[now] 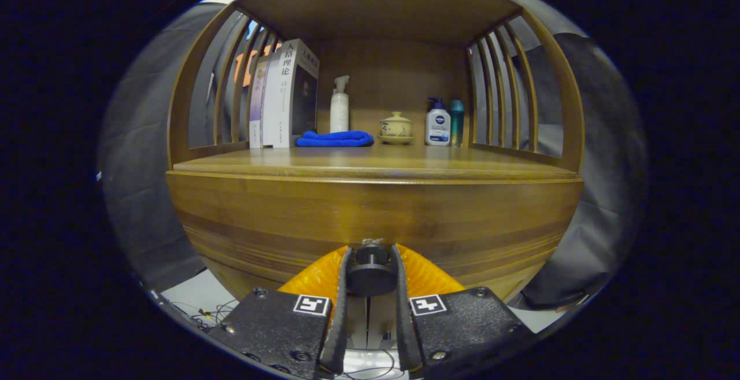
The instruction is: Pull open the drawer, take out the items inside it, and place them on the countertop above the cabinet.
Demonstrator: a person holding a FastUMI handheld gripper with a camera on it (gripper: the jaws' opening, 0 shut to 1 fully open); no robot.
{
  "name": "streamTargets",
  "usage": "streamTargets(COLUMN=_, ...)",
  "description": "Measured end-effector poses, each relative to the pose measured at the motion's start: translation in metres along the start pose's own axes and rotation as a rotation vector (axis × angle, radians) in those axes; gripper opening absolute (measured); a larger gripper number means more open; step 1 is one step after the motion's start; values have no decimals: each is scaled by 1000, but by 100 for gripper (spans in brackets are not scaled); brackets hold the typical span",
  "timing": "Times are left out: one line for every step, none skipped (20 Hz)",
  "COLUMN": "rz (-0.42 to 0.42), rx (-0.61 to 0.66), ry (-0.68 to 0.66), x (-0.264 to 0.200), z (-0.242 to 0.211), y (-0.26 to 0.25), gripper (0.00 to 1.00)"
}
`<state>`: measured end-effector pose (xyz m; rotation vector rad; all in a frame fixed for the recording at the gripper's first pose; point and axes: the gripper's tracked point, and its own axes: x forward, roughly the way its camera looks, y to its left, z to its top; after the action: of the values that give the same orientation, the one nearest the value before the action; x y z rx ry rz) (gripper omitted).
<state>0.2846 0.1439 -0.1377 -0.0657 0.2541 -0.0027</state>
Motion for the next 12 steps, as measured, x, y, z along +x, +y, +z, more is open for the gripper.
streamTargets(rz=-4, rx=0, ry=3, x=0, z=0, y=-1, gripper=37)
streamTargets(rz=-8, rx=-3, ry=7, x=-1, z=0, y=0, gripper=36)
streamTargets(rz=-8, rx=1, ry=9, x=-2, z=0, y=1, gripper=35)
streamTargets(rz=-5, rx=7, ry=11, x=-3, z=0, y=2, gripper=35)
streamTargets(rz=-3, rx=9, ry=13, x=-4, z=0, y=3, gripper=34)
streamTargets(rz=-4, rx=3, ry=14, x=-5, z=-2, y=2, gripper=34)
streamTargets(rz=-6, rx=-4, ry=13, x=-8, z=-2, y=2, gripper=34)
streamTargets(rz=-8, rx=-9, ry=12, x=-16, z=-5, y=2, gripper=34)
streamTargets(rz=-8, rx=-11, ry=12, x=-20, z=-6, y=2, gripper=34)
streamTargets(rz=-3, rx=-10, ry=14, x=-27, z=-8, y=2, gripper=34)
streamTargets(rz=2, rx=-10, ry=14, x=-33, z=-10, y=4, gripper=34)
streamTargets(rz=6, rx=-13, ry=15, x=-40, z=-12, y=4, gripper=34)
